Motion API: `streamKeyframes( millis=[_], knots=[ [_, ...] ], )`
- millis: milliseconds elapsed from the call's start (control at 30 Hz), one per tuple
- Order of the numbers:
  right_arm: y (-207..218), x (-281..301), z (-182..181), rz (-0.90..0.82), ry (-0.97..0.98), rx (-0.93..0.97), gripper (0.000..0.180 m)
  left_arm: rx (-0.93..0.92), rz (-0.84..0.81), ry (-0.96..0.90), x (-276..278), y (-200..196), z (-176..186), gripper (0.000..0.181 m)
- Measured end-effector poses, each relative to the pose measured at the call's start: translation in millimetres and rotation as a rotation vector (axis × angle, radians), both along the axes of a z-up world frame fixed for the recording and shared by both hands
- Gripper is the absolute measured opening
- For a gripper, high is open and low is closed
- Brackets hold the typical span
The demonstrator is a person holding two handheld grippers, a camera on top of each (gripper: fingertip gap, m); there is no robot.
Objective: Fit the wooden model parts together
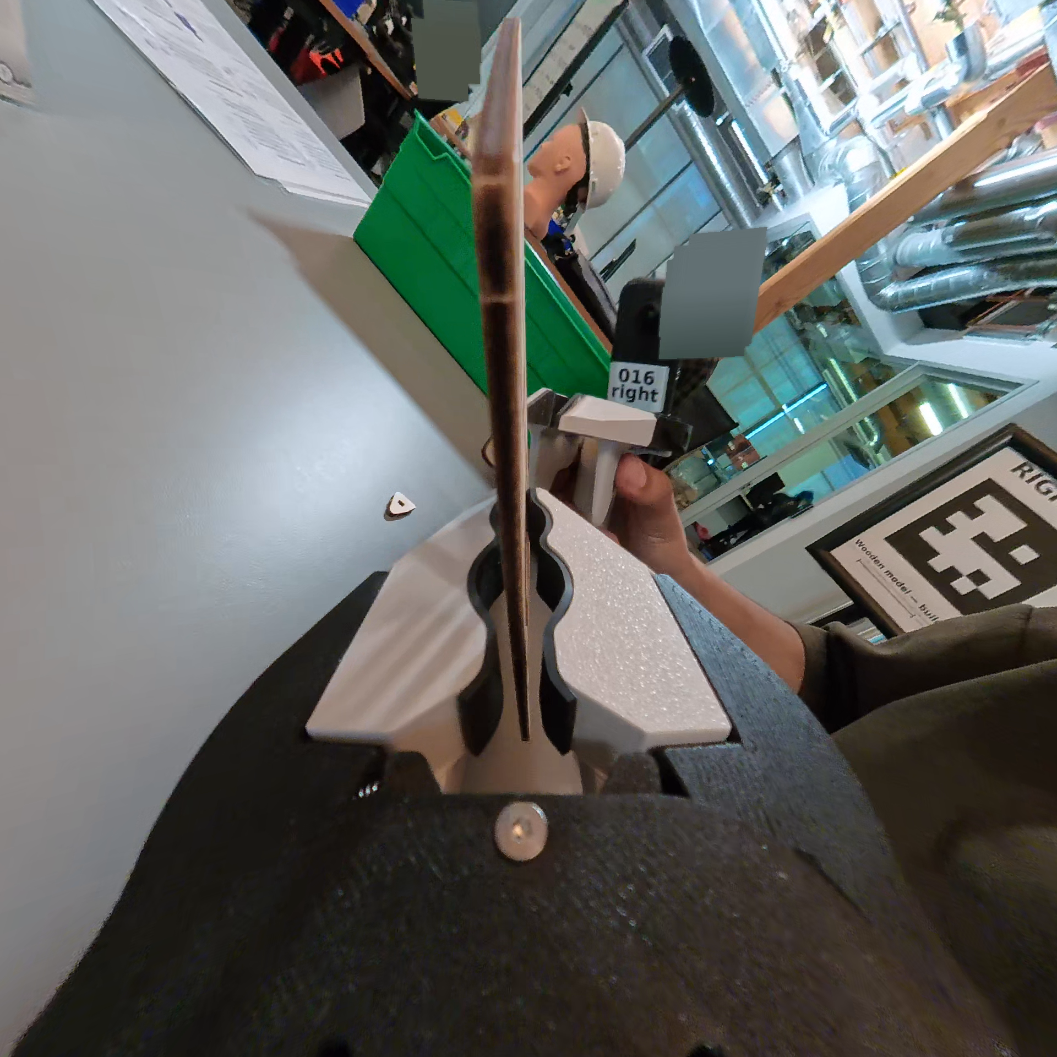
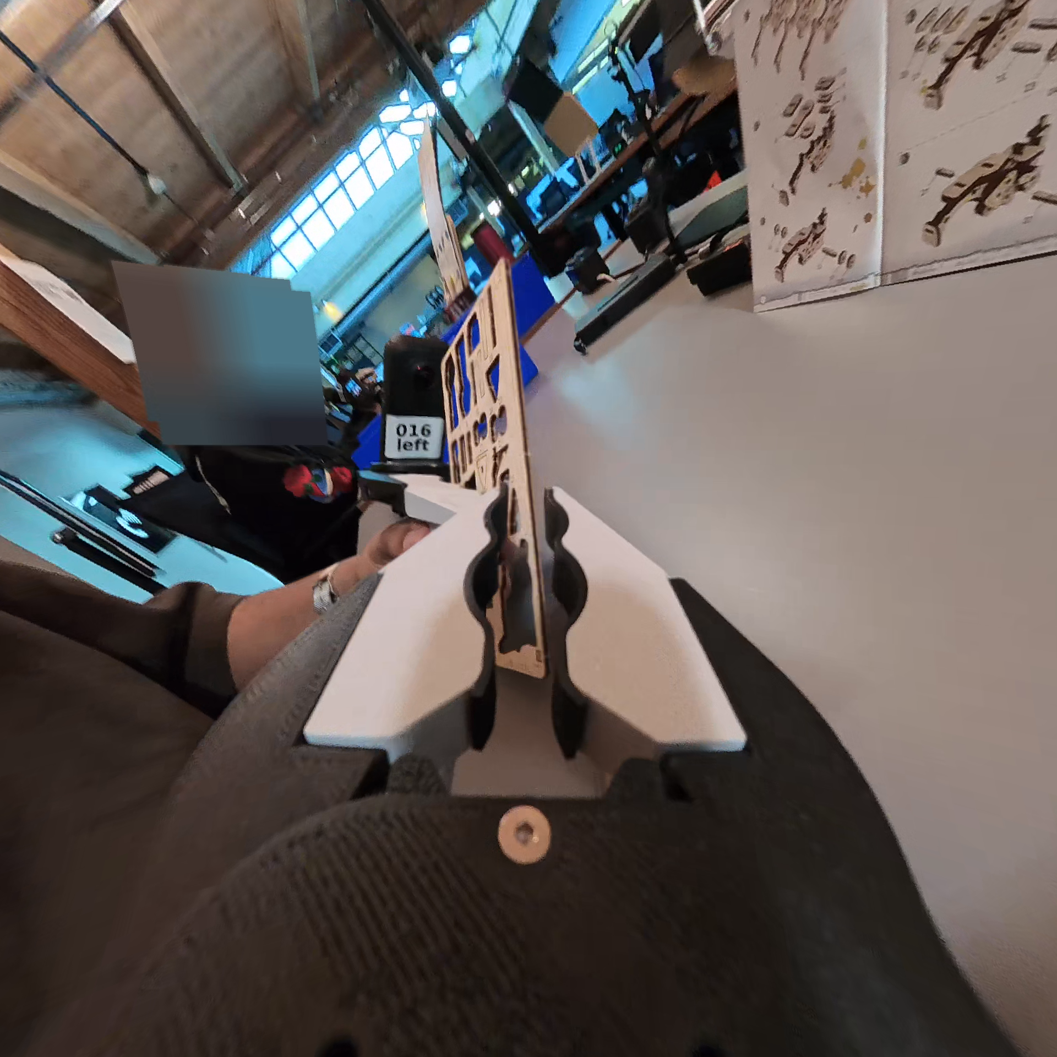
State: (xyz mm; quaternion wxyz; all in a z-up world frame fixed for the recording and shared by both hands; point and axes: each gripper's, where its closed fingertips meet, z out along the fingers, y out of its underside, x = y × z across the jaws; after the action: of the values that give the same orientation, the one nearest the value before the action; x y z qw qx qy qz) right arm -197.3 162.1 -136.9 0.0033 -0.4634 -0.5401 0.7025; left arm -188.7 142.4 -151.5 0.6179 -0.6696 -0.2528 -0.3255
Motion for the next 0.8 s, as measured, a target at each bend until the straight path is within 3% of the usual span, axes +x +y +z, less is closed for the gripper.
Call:
streamKeyframes(
  millis=[100, 400, 533, 633, 800],
  knots=[
    [12.9, -2.7, -0.3, -0.037, -0.006, -0.008, 0.010, 0.052, 0.022, -0.064, -7.8, -4.4, 5.7, 0.000],
    [19.5, -6.7, -42.6, -0.068, -0.101, 0.429, 0.013, 0.018, 0.014, -0.128, -10.8, -3.1, -0.1, 0.000],
    [35.2, -5.2, -64.6, -0.079, -0.065, 0.749, 0.015, -0.107, -0.027, -0.149, -10.5, -6.9, -16.7, 0.000],
    [27.7, -1.8, -65.8, -0.026, -0.042, 0.767, 0.019, -0.248, -0.046, -0.122, -13.4, -15.9, -36.0, 0.000],
    [23.4, -1.0, -85.0, 0.016, -0.092, 0.886, 0.025, -0.328, -0.140, -0.163, -5.2, -26.6, -47.0, 0.001]
  ],
)
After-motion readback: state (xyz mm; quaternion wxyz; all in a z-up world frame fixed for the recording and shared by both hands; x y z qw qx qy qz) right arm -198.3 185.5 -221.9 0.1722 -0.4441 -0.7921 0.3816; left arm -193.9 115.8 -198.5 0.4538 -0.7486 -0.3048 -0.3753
